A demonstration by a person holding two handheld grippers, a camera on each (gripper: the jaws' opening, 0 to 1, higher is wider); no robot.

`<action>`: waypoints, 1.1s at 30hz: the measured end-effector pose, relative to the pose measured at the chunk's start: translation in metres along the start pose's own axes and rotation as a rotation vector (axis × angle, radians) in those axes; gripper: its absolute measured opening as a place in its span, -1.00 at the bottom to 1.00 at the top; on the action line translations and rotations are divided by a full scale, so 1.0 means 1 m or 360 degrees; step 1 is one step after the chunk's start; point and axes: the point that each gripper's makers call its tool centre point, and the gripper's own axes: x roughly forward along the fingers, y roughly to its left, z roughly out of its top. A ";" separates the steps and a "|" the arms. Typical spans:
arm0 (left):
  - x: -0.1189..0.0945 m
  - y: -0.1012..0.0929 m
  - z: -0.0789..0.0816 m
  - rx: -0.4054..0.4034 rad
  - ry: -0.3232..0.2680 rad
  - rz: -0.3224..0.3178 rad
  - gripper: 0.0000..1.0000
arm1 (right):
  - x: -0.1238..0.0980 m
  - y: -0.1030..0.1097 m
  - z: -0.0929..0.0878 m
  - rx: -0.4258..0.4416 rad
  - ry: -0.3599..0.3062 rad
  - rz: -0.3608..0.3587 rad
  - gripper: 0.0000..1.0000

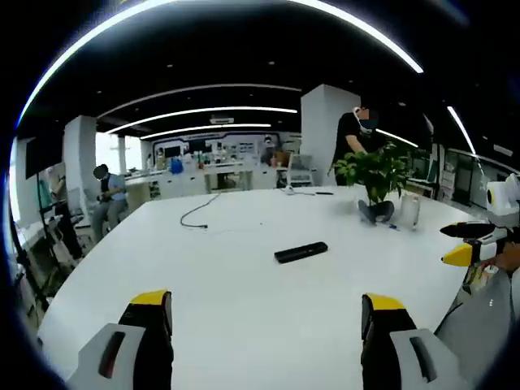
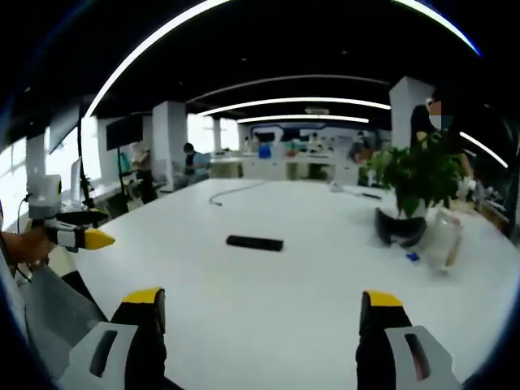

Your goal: Press the specified remote control buttons in sequence, fully releasing each button before pressing the next.

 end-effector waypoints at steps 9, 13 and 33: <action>-0.009 0.021 -0.021 -0.0019 0.0039 0.0125 1.00 | -0.005 0.002 0.001 0.0037 0.0007 -0.0028 0.98; -0.004 0.029 -0.019 0.0062 -0.0001 0.0190 1.00 | -0.001 0.000 0.000 0.0057 0.0007 -0.0031 0.97; -0.009 0.028 -0.003 0.0232 -0.0102 0.0247 1.00 | 0.002 -0.001 -0.011 -0.0002 0.0100 -0.0038 0.86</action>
